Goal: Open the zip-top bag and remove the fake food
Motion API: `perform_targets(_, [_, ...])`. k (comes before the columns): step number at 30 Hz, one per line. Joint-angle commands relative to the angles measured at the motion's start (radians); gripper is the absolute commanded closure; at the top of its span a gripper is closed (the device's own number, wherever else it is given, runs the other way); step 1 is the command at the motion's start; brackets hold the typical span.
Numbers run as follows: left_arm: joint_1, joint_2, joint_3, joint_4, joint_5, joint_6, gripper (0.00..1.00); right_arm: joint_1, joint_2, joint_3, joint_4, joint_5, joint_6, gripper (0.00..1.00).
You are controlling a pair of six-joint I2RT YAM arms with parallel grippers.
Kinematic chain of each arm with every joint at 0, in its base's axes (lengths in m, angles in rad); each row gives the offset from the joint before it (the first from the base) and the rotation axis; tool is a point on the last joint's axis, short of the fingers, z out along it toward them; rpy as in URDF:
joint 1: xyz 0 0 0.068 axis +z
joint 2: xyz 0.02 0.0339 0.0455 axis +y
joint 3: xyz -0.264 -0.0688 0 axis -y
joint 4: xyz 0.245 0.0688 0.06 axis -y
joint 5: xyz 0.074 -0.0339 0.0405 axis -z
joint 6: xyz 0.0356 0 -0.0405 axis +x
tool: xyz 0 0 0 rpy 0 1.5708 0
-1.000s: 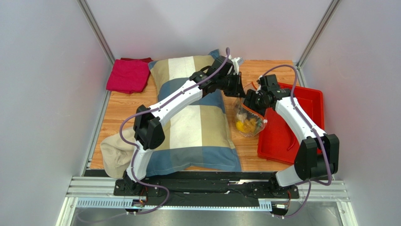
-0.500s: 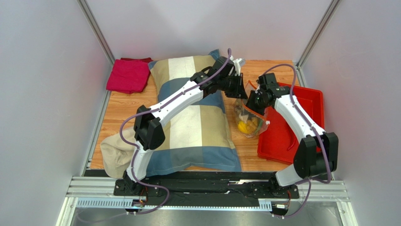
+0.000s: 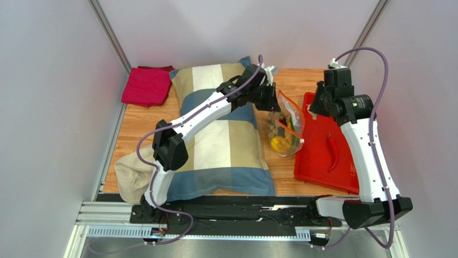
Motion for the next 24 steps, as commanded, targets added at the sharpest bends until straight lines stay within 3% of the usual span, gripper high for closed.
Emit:
perform_targets(1, [0.003,-0.053,-0.013,0.024,0.004,0.012,1.0,-0.083,-0.016,-0.07,-0.05,0.278,-0.087,0.81])
perform_targets(6, [0.003,-0.055,-0.013,0.023,0.001,0.013,1.0,-0.145,-0.038,-0.302,0.043,0.286,-0.057,0.8])
perform_targets(8, [0.003,-0.055,-0.01,0.023,0.004,0.01,1.0,-0.174,-0.02,-0.363,0.065,0.252,-0.026,0.74])
perform_targets(9, [0.003,-0.055,-0.008,0.024,0.009,0.009,1.0,-0.177,0.002,-0.416,0.074,0.249,-0.026,0.69])
perform_targets(10, [0.003,-0.055,-0.01,0.024,0.009,0.007,1.0,-0.176,0.017,-0.442,0.082,0.258,-0.026,0.54])
perform_targets(13, [0.003,-0.055,-0.007,0.029,0.012,0.001,1.0,-0.176,0.037,-0.484,0.103,0.301,-0.027,0.31])
perform_targets(15, [0.001,-0.055,-0.004,0.031,0.015,-0.002,1.0,-0.176,0.02,-0.463,0.105,0.271,-0.035,0.23])
perform_targets(16, [0.001,-0.055,-0.004,0.031,0.015,-0.004,1.0,-0.176,0.019,-0.411,0.096,0.264,-0.038,0.14])
perform_targets(20, [-0.002,-0.053,-0.005,0.037,0.019,-0.01,1.0,-0.137,0.025,-0.207,-0.003,0.188,-0.034,0.1])
perform_targets(24, [-0.003,-0.052,-0.007,0.037,0.024,-0.01,1.0,-0.039,-0.018,-0.079,0.029,0.096,-0.015,0.16])
